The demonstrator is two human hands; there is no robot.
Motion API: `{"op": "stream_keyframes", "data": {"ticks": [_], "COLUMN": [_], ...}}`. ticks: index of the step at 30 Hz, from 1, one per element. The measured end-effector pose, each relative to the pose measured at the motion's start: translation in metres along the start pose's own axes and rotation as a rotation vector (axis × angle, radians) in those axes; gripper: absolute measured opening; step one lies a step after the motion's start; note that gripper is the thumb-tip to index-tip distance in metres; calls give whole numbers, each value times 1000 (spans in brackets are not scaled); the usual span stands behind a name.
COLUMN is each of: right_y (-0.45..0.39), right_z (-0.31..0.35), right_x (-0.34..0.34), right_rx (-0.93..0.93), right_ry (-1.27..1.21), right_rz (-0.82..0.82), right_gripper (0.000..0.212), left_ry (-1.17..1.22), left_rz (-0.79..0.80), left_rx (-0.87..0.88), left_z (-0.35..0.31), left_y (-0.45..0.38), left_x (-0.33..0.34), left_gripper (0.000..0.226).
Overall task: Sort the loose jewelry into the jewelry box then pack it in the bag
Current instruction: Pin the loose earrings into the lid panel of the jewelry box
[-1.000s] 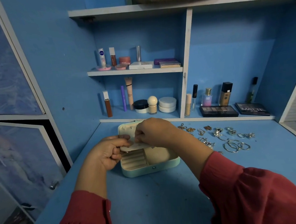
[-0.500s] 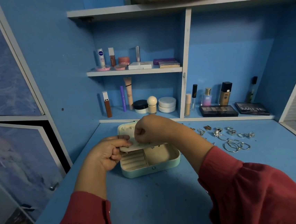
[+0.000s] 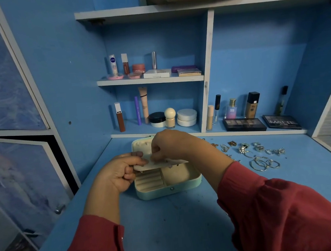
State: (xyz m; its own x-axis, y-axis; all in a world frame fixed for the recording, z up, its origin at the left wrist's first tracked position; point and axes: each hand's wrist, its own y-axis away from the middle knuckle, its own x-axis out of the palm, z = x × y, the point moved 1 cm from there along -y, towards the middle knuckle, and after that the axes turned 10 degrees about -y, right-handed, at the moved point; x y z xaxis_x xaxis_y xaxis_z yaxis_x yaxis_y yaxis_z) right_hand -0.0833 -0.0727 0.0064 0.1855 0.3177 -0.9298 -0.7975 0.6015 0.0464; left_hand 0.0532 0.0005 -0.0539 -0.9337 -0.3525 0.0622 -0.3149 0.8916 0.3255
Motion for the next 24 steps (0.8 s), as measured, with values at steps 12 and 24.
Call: {"op": "stream_keyframes", "data": {"ticks": [12,24], "right_y": [-3,48], "right_z": [7,-59], "right_x": [0,-28], "right_rx": [26,63], "right_ry": [-18,-467], "right_rz": [45,-286], "right_gripper": [27,21], "left_ry": [-11,29], "left_rz": [-17,106], "left_rx": [-2,41], "left_z": [-1,-6], "left_y": [1,5], "left_x": [1,1], "left_gripper": [22,6]}}
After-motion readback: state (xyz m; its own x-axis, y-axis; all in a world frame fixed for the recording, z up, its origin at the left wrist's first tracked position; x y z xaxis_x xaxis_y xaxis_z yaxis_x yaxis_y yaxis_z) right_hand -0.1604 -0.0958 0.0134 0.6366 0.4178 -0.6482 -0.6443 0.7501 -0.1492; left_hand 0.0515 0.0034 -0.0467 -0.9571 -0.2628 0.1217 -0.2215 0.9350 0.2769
